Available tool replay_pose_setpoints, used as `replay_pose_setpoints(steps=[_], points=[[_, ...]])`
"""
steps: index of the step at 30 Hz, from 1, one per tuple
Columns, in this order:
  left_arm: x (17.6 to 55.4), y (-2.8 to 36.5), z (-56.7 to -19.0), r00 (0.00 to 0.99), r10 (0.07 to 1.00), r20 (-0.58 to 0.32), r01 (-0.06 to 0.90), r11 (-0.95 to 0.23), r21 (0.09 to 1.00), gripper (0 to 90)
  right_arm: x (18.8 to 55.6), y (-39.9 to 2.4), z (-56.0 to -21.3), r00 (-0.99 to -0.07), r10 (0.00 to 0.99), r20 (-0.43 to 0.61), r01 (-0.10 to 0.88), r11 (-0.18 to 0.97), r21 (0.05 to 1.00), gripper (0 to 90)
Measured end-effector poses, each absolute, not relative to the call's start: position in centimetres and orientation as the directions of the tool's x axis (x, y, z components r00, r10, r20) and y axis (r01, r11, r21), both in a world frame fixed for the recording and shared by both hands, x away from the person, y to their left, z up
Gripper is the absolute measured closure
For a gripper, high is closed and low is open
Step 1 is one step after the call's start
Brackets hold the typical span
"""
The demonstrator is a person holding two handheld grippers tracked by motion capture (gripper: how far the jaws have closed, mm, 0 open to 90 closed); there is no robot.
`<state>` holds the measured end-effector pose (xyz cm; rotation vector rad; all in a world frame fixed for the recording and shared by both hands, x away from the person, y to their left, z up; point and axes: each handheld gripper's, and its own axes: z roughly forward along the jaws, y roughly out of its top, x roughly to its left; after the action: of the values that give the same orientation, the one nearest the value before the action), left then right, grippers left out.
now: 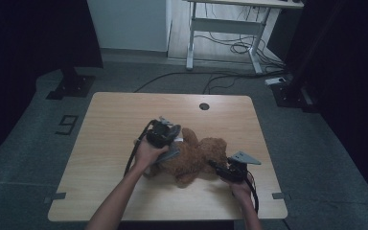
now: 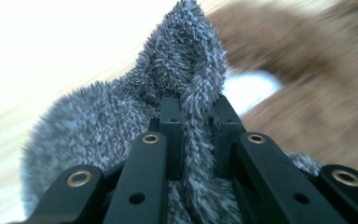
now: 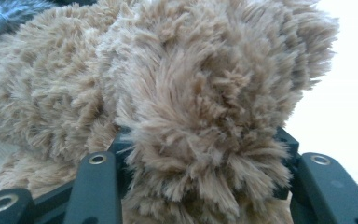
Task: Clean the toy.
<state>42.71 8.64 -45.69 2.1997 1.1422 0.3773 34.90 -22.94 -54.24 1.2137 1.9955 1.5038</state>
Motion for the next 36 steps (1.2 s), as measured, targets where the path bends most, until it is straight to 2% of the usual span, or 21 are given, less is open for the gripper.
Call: replay_pose_setpoints(steps=[1, 4, 9, 12, 18, 23, 25, 28, 31, 33, 35, 36], points=[[42.3, 10.4, -46.5, 0.556, 0.83, -0.048, 0.652, -0.4, 0.645, 78.6, 34.9, -22.9, -54.2, -0.563, 0.801, 0.205, 0.417, 0.061, 0.907, 46.1], [41.8, 11.8, -47.4, 0.539, 0.841, -0.041, 0.665, -0.396, 0.633, 78.4, 34.9, -22.9, -54.2, -0.561, 0.802, 0.206, 0.418, 0.06, 0.906, 46.1], [41.1, 14.6, -49.7, 0.508, 0.851, -0.133, 0.723, -0.337, 0.603, 78.2, 34.9, -22.9, -54.3, -0.556, 0.805, 0.207, 0.419, 0.056, 0.906, 46.3], [41.3, 14.5, -50.0, 0.505, 0.847, -0.165, 0.731, -0.318, 0.603, 78.1, 34.9, -22.9, -54.3, -0.555, 0.805, 0.208, 0.419, 0.055, 0.906, 46.4], [41.9, 13.6, -49.8, 0.504, 0.85, -0.155, 0.728, -0.321, 0.605, 78.0, 34.9, -22.9, -54.3, -0.557, 0.804, 0.21, 0.42, 0.055, 0.906, 46.4], [41.2, 13.4, -47.0, 0.522, 0.839, -0.152, 0.666, -0.29, 0.687, 78.0, 35.0, -23.0, -54.3, -0.558, 0.802, 0.212, 0.422, 0.054, 0.905, 46.4], [40.4, 12.6, -45.2, 0.562, 0.812, -0.157, 0.613, -0.281, 0.739, 78.1, 35.0, -22.9, -54.3, -0.556, 0.804, 0.212, 0.421, 0.053, 0.905, 46.4], [40.0, 11.4, -44.2, 0.603, 0.785, -0.143, 0.579, -0.307, 0.755, 78.0, 34.9, -22.9, -54.3, -0.556, 0.804, 0.211, 0.421, 0.054, 0.905, 46.4], [40.3, 9.4, -45.1, 0.624, 0.774, -0.106, 0.577, -0.365, 0.731, 78.0, 34.9, -22.9, -54.3, -0.554, 0.805, 0.211, 0.42, 0.051, 0.906, 46.4], [40.7, 9.3, -45.8, 0.617, 0.779, -0.112, 0.588, -0.363, 0.723, 78.1, 34.9, -22.9, -54.3, -0.553, 0.806, 0.211, 0.42, 0.051, 0.906, 46.4], [41.7, 9.8, -47.5, 0.583, 0.795, -0.168, 0.619, -0.3, 0.726, 78.4, 34.9, -22.8, -54.3, -0.555, 0.805, 0.209, 0.418, 0.052, 0.907, 46.4], [41.9, 9.9, -47.7, 0.575, 0.803, -0.156, 0.621, -0.304, 0.722, 78.5, 34.9, -22.8, -54.3, -0.555, 0.805, 0.21, 0.418, 0.051, 0.907, 46.4]])
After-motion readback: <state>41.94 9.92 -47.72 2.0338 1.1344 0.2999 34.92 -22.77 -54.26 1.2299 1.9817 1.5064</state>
